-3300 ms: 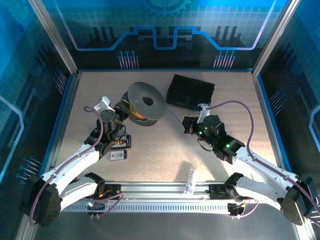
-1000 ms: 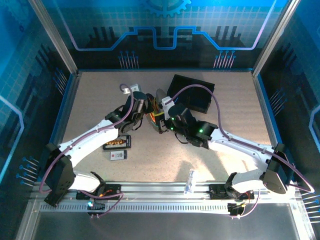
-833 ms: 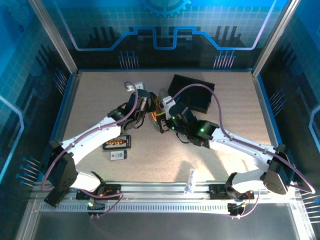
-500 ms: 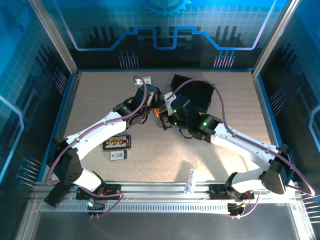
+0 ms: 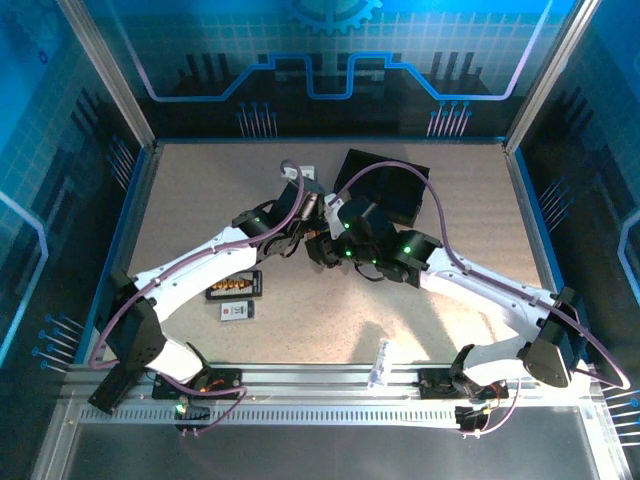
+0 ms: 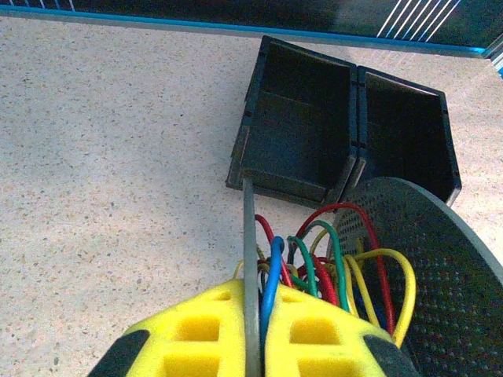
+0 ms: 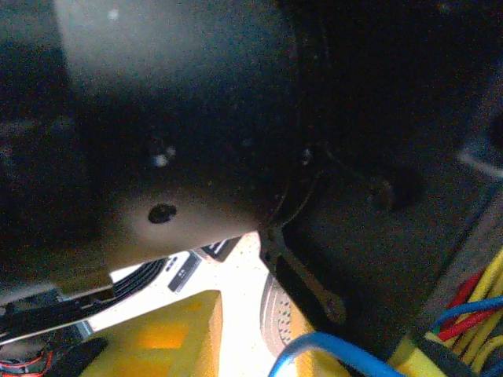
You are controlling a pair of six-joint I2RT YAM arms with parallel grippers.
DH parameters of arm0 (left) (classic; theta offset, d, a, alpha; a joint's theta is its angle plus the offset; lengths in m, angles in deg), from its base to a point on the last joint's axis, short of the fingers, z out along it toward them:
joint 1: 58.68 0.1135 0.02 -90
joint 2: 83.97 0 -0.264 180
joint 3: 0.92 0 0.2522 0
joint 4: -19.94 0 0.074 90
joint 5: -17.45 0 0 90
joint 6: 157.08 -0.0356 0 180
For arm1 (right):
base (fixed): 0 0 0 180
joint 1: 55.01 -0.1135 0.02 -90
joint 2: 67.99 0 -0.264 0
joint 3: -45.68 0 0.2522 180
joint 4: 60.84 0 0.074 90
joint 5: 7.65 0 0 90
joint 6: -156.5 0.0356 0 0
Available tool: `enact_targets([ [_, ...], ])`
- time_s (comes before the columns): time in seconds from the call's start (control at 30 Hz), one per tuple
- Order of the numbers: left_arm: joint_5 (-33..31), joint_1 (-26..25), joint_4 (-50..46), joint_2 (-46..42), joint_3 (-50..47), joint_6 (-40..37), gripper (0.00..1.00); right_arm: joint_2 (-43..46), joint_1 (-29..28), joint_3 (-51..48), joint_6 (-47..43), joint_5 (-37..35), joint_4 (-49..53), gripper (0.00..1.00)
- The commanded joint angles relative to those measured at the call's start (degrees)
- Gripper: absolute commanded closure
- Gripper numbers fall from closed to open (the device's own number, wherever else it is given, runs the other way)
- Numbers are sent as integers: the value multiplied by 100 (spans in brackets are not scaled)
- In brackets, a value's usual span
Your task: Wrap the cables
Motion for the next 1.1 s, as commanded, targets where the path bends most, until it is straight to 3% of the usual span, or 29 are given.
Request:
enact_targets([
  [0.0,319,-171,136,-100,315,-41,100,268,27,-13,-12,-136,-128,64],
  [0.23,342,-164,99,-83,350,-43,100,492,70,-1,-80,-236,191,63],
  [0.43,456,-151,76,-33,405,-35,100,552,88,-68,-138,-334,240,100],
  [0.57,543,-152,-30,-30,457,-76,100,511,93,6,-342,-580,298,100],
  [0.83,802,-164,-149,-159,363,-184,100,312,343,410,-656,-2016,685,100],
  [1.07,1049,-167,-101,-217,272,-195,100,40,508,638,-684,-2455,666,100],
])
